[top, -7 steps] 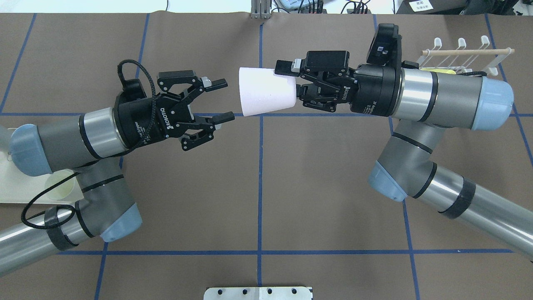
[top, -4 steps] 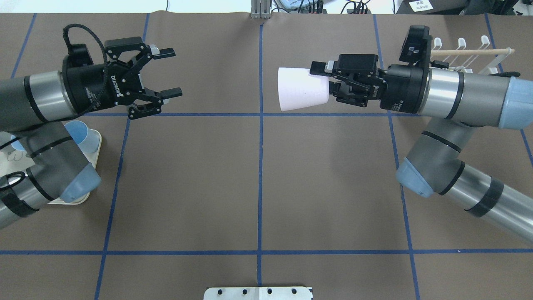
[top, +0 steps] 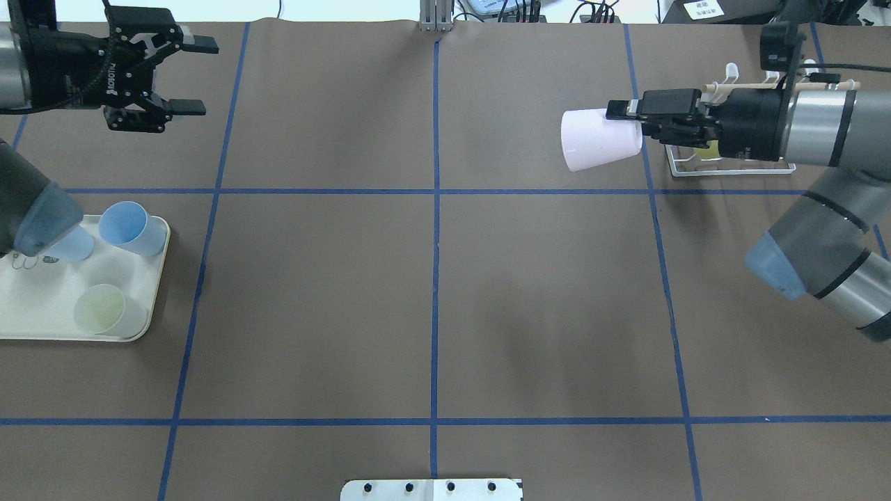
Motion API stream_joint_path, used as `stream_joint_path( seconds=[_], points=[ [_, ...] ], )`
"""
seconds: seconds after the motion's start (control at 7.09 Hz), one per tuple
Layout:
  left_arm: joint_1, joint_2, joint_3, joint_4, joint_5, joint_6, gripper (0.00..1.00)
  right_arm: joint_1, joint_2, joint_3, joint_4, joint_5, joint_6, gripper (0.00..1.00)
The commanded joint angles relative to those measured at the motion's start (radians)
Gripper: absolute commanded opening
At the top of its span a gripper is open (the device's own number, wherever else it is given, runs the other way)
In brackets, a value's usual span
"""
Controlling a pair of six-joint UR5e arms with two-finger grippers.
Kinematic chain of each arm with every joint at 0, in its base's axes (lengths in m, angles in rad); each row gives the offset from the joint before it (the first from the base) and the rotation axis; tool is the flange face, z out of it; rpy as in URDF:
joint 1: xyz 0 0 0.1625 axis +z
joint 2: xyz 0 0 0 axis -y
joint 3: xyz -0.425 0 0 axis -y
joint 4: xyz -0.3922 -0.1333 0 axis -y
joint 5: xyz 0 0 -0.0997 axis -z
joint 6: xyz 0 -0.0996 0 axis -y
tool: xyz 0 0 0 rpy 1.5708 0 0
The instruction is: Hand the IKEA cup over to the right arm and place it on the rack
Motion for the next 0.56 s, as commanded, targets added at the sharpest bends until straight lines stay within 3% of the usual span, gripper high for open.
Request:
stream_joint_path(
  seconds=[0.0,0.14,0.28,0.42],
  points=[
    [-0.044,0.019,-0.010,0.173,-0.025,0.210,1.00,0.251,-0.019,0.011,-0.226,0.239,-0.139,0.16],
    [-0.044,0.020,-0.010,0.198,-0.023,0.214,1.00,0.352,-0.043,0.009,-0.314,0.330,-0.245,0.16],
    [-0.044,0.022,-0.010,0.201,-0.020,0.215,1.00,0.403,-0.075,0.014,-0.414,0.366,-0.342,0.16],
    [-0.044,0.022,-0.012,0.201,-0.020,0.214,1.00,0.419,-0.123,0.011,-0.435,0.365,-0.395,0.16]
  ],
)
